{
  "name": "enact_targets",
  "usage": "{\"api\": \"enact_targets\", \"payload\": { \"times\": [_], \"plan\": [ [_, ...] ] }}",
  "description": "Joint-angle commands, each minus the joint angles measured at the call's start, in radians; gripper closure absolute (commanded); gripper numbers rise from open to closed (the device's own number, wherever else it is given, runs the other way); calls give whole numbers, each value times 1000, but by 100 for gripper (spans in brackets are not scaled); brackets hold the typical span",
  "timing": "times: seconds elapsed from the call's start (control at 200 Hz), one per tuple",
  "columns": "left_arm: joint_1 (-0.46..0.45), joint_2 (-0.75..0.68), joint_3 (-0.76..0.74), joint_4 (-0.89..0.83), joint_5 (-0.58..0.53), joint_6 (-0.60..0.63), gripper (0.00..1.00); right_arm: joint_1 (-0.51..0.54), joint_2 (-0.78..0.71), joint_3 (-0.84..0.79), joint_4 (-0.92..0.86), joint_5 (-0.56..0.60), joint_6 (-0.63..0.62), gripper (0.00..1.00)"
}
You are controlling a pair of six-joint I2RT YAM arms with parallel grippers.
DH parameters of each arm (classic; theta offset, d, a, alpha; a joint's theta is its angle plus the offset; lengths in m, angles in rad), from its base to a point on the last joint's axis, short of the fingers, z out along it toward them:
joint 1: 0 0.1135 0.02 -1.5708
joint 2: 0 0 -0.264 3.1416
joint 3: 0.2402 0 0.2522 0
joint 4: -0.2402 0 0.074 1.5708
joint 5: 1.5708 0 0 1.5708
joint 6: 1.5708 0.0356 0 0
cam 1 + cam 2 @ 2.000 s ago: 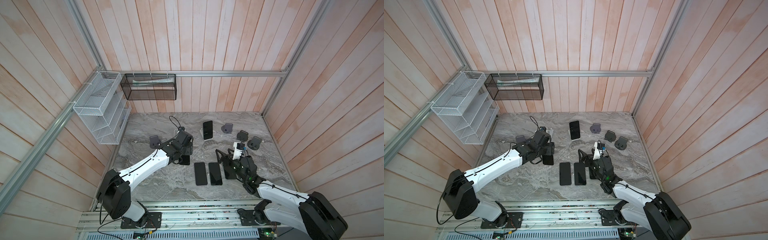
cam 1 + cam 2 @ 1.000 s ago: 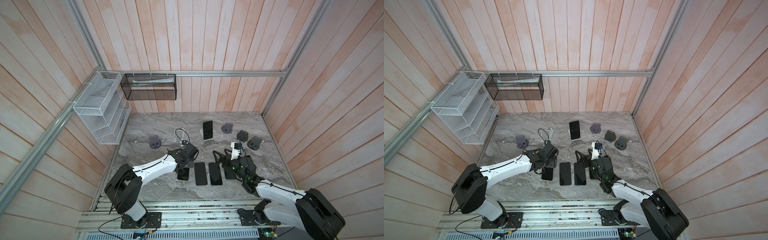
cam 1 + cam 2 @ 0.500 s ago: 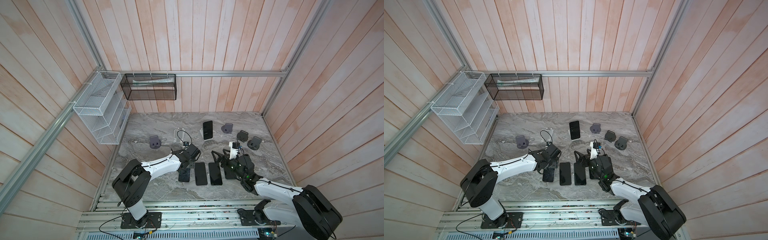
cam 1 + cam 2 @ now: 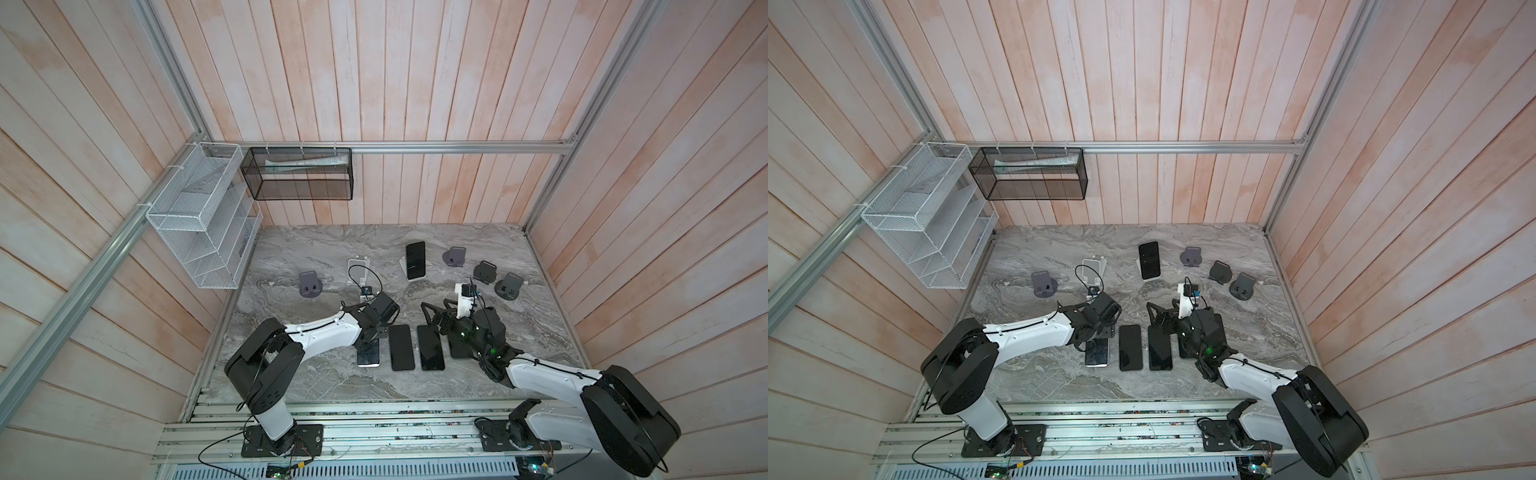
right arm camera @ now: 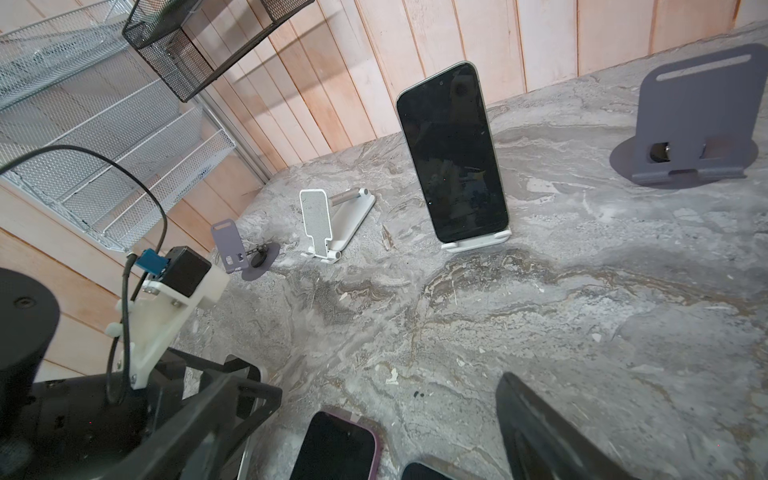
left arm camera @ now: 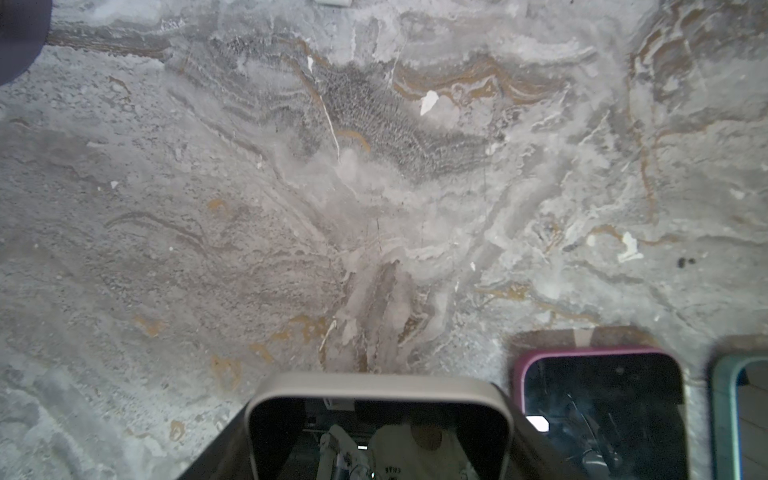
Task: Remove the phone from the phone stand
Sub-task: 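Lower the phone flat beside the other phones and open the left gripper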
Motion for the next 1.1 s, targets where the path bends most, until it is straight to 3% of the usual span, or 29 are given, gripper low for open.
{"api": "enact_targets", "payload": {
  "times": [0.0, 0.55, 1.095],
  "plan": [
    [-1, 11, -30, 41, -25, -22, 41, 4, 8, 32, -23, -7, 6, 2],
    [-5, 47, -65, 137, -93, -20, 36, 5, 73, 75, -78, 22, -16, 2],
    [-19, 67, -70, 120, -69, -49, 31, 5, 97, 90, -91, 38, -21, 2]
  ]
}}
